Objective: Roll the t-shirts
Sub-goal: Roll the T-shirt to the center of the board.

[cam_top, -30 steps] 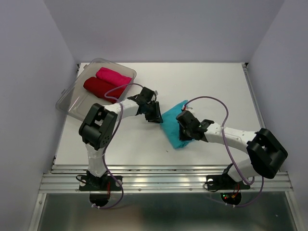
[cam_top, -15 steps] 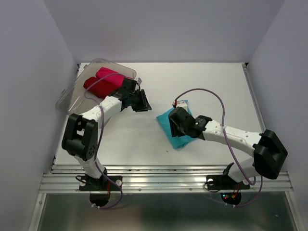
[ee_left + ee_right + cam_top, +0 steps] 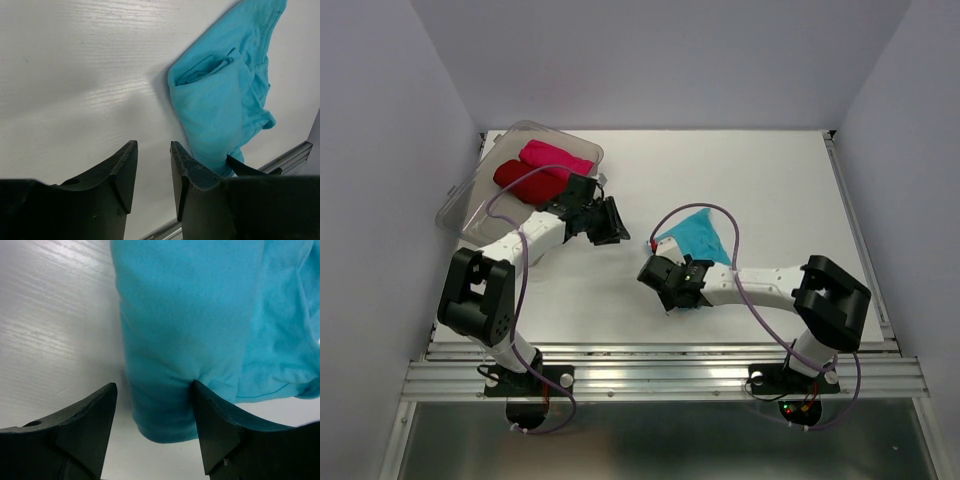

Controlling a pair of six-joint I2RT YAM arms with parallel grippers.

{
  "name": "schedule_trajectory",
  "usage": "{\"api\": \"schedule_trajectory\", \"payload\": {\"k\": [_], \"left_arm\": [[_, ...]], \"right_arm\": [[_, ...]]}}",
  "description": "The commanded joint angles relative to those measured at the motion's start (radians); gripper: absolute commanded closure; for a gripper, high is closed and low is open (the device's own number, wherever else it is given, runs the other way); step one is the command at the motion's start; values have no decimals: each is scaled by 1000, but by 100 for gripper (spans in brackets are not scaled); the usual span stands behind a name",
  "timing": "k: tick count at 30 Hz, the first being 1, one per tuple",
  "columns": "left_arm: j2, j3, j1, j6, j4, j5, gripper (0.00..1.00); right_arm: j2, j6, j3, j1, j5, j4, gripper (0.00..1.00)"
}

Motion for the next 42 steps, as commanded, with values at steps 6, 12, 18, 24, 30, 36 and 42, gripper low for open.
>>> {"api": "schedule_trajectory", "payload": {"k": [6,12,18,24,30,36,42], "left_arm": [[-21,-66,-4,-27,74,86,39],[-21,-107,-27,-25,147,155,18],[13,-133,-69,-57,231,209,5],[113,-156,-102,-106,338,223,5],[157,-175,-130,-178,430,181,6],[217,-135,-165,-212,441,138,17],[211,-121,-168,-243,418,115,74]], "right_arm": [[98,31,-26,9,134,94,82],[9,-62,-80,9,81,234,99],[-75,-112,-115,9,13,299,99],[-116,-112,-142,9,-7,327,99],[-138,-113,-150,9,-16,330,99],[-152,-130,-153,9,-22,335,99],[-138,-142,-139,9,-21,312,60]]}}
